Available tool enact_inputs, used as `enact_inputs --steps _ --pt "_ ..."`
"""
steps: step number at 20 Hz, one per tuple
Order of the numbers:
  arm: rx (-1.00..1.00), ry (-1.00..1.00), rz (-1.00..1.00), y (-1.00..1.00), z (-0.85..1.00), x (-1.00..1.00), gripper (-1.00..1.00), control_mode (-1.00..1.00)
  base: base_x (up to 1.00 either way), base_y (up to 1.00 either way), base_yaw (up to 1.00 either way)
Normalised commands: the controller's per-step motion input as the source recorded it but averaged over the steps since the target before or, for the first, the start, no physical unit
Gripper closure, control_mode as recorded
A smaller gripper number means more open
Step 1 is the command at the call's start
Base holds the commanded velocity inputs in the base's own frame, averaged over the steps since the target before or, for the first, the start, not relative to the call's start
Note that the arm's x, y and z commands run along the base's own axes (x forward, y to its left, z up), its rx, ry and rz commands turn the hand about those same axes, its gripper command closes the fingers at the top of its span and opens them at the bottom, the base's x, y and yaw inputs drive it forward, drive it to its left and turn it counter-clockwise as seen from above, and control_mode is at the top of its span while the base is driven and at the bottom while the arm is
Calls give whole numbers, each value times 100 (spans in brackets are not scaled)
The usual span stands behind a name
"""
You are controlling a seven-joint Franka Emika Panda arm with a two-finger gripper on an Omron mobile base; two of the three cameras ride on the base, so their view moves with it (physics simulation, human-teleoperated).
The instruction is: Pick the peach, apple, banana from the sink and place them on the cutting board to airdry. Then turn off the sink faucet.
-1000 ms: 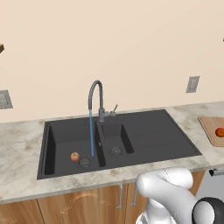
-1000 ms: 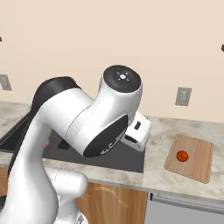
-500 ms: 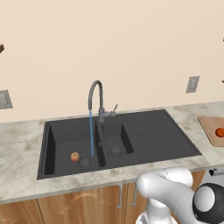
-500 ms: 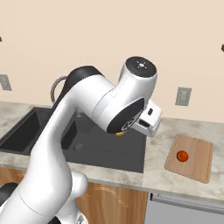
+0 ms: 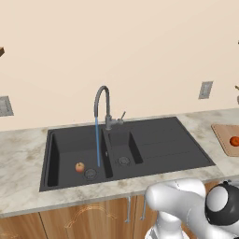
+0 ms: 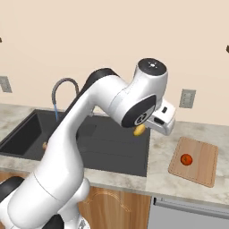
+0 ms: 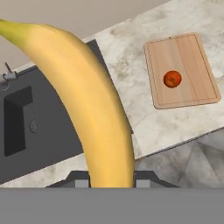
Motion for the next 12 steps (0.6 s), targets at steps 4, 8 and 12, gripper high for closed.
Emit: enact_inputs --steps 4,8,12 --pt "-1 1 -6 -33 -22 31 100 -100 0 0 0" --pt "0 0 -5 -6 -16 25 100 -100 0 0 0" --pt "0 0 -3 -14 -21 14 100 -100 0 0 0"
